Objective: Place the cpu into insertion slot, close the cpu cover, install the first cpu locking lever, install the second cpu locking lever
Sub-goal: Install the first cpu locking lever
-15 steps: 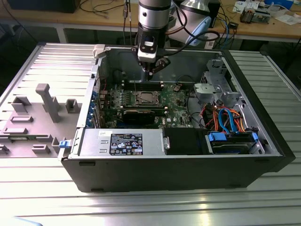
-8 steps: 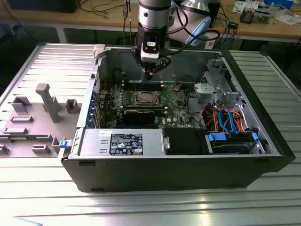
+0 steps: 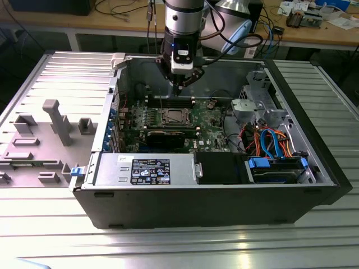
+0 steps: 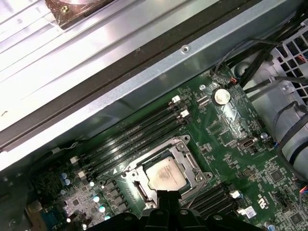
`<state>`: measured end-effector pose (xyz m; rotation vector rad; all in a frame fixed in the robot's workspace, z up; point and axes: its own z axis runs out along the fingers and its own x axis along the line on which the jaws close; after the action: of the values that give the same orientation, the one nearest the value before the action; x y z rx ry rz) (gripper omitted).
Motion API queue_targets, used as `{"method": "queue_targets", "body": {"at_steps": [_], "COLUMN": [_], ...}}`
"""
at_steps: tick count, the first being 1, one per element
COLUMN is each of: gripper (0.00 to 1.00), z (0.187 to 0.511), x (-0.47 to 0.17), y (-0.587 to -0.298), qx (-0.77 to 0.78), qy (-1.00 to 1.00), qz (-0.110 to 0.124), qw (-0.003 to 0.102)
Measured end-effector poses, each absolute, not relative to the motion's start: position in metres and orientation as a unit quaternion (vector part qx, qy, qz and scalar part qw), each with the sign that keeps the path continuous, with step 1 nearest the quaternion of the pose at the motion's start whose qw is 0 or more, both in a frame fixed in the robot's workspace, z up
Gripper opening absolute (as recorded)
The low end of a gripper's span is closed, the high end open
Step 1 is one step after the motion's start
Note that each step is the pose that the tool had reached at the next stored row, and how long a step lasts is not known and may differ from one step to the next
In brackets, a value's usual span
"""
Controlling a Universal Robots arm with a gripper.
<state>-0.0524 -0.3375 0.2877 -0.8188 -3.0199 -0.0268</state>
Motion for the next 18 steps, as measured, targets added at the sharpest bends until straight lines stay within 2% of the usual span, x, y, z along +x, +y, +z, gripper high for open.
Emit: {"method": "queue_targets", "body": {"at_steps": [18], "gripper": [0.11], "z": [0.2877], "x": [-0.0524], "y": [-0.3375], "qx": [-0.218], "qy": [-0.976], "qz": [-0.008], "qw": [0.007]}}
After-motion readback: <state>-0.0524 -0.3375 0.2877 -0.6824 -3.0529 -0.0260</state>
